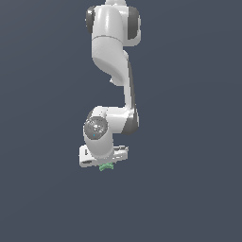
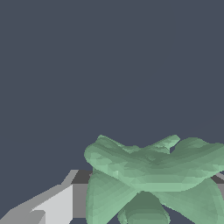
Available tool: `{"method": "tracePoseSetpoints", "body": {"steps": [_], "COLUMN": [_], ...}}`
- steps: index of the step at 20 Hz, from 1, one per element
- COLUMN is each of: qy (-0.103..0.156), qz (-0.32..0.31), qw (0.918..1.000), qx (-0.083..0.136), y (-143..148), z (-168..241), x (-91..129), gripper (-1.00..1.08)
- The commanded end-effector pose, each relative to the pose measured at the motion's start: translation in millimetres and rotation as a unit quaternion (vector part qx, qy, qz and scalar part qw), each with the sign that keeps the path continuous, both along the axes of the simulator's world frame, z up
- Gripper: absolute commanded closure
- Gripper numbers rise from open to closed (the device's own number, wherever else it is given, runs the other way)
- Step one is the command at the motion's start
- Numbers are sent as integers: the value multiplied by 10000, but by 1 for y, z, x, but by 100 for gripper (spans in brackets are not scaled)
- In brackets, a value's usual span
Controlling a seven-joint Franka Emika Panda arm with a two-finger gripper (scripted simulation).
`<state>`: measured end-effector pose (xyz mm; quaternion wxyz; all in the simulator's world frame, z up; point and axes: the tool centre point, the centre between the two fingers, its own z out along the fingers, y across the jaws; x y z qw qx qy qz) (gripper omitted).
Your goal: Pick up the object and move it to a goal position.
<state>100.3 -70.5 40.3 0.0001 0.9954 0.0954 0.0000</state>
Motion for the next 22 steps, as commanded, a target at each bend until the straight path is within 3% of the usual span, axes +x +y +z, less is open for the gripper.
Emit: {"method": "tracePoseSetpoints", "body": {"steps": [1, 13, 22], "qy": [0, 0, 0], "qz": [1, 1, 1], "qw": [10000, 10000, 10000], "qx": [0, 0, 0], "y": [0, 3, 23], "z": [0, 1, 12], "x": [0, -2, -20], "gripper": [108, 108, 108]}}
